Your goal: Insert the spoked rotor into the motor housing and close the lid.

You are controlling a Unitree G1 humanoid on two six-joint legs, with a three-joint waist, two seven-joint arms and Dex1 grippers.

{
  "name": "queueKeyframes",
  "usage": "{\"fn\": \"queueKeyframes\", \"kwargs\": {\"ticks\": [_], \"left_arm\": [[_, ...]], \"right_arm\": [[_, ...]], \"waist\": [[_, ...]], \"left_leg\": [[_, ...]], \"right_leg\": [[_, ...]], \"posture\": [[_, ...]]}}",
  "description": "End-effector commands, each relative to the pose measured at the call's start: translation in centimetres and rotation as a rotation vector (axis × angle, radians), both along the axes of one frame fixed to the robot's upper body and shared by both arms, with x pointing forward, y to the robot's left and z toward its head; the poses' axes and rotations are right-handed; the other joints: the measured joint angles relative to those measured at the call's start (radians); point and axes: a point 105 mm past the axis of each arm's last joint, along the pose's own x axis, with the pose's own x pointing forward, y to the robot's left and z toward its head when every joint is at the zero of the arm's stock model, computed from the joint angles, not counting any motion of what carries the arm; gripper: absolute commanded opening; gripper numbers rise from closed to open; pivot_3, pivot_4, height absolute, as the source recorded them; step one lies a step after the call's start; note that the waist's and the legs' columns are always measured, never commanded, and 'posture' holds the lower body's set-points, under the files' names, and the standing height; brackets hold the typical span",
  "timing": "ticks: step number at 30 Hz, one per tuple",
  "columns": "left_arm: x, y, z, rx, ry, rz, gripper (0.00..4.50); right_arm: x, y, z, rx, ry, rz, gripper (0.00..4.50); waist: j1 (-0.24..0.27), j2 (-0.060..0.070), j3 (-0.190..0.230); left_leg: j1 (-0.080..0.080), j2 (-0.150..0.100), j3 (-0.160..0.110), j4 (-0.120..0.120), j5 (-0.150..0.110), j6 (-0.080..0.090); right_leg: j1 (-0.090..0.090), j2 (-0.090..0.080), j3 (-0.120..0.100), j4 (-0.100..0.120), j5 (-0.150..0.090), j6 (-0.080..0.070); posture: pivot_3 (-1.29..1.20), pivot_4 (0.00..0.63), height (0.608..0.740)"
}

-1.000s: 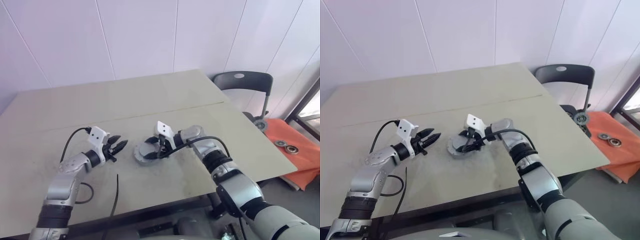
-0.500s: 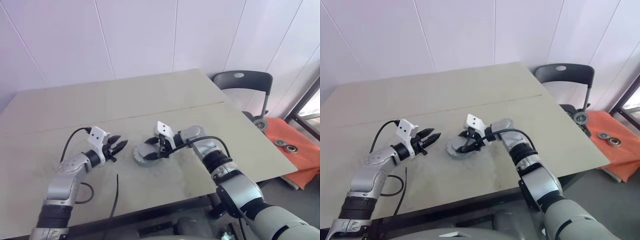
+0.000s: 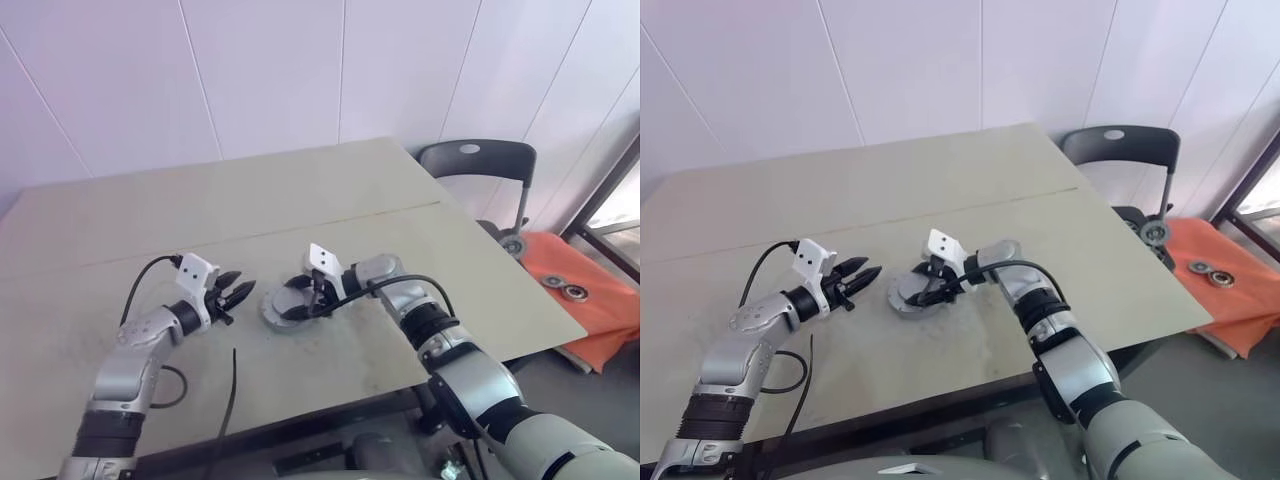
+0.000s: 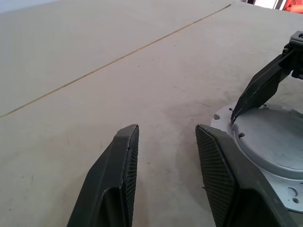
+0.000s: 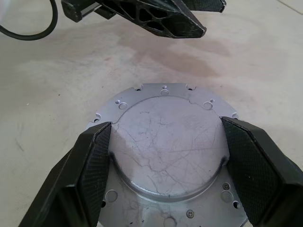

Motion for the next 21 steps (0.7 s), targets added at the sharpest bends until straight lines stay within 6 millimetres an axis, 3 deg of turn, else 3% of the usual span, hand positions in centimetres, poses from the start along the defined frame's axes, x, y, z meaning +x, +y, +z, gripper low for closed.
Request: {"fn": "queueKeyframes", "kwargs": {"ticks": [1, 15, 21], "left_arm": [[0.2, 0.2, 1.4, 0.011, -0.054, 0.005, 1.99], [0.3, 0.1, 1.4, 0.008, -0.054, 0.008, 1.99], [0.3, 0.2, 1.3, 0.007, -0.051, 0.012, 1.99]], "right_arm": [[-0.6, -0.7, -3.2, -0.099, 0.039, -0.050, 3.19], [-0.2, -0.2, -2.6, -0.069, -0.051, -0.042, 3.19], [-0.2, 0.1, -2.2, -0.035, 0.003, -0.057, 3.19]], "waist": [[0.000, 0.000, 0.000], [-0.004, -0.001, 0.001], [-0.004, -0.001, 0.001]], "left_leg": [[0.000, 0.000, 0.000, 0.000, 0.000, 0.000], [0.000, 0.000, 0.000, 0.000, 0.000, 0.000], [0.000, 0.000, 0.000, -0.001, 0.000, 0.000]], "right_leg": [[0.000, 0.000, 0.000, 0.000, 0.000, 0.000], [0.000, 0.001, 0.000, 0.000, 0.001, -0.001], [-0.001, 0.001, 0.000, 0.000, 0.001, -0.002]], "posture": [[0.00, 0.000, 0.740], [0.00, 0.000, 0.740], [0.00, 0.000, 0.740]]}}
